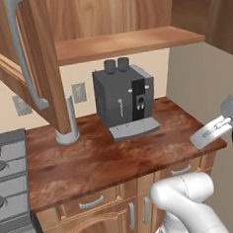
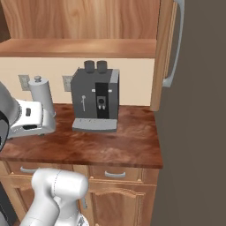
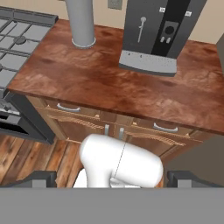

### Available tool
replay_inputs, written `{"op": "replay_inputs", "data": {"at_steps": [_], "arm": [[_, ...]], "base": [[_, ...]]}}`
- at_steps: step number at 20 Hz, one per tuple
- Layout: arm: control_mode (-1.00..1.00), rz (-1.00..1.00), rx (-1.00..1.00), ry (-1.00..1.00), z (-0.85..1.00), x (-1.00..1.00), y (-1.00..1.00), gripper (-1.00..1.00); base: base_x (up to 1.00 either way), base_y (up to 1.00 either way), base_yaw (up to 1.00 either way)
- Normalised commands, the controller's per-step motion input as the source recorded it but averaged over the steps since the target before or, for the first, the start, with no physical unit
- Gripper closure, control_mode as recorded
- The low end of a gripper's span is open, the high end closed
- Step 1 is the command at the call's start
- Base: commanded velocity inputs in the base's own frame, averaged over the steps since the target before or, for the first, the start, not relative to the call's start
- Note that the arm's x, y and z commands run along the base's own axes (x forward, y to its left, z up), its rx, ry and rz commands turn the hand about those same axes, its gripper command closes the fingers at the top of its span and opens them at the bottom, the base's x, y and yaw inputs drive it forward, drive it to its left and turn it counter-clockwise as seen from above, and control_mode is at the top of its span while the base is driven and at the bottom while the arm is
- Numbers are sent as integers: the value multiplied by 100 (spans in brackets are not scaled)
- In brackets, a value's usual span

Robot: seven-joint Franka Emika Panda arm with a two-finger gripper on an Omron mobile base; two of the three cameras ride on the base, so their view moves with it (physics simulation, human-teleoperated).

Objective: Open the cabinet. Pick the sponge and place it next to the sink. Then close the cabinet.

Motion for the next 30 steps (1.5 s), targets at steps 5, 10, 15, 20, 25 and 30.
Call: {"op": "replay_inputs", "data": {"at_steps": [5,10,15,20,25,30], "arm": [[100,0,0,0,0,0,0,-100],[-100,0,0,0,0,0,0,-100],[-100,0,0,0,0,0,0,-100],[-100,0,0,1,0,0,0,-100],[-100,0,0,0,0,-15,0,-100],[-100,-6,0,0,18,-19,0,-100]], "base": [[0,0,0],[0,0,0],[0,0,0],[0,0,0],[0,0,0],[0,0,0]]}}
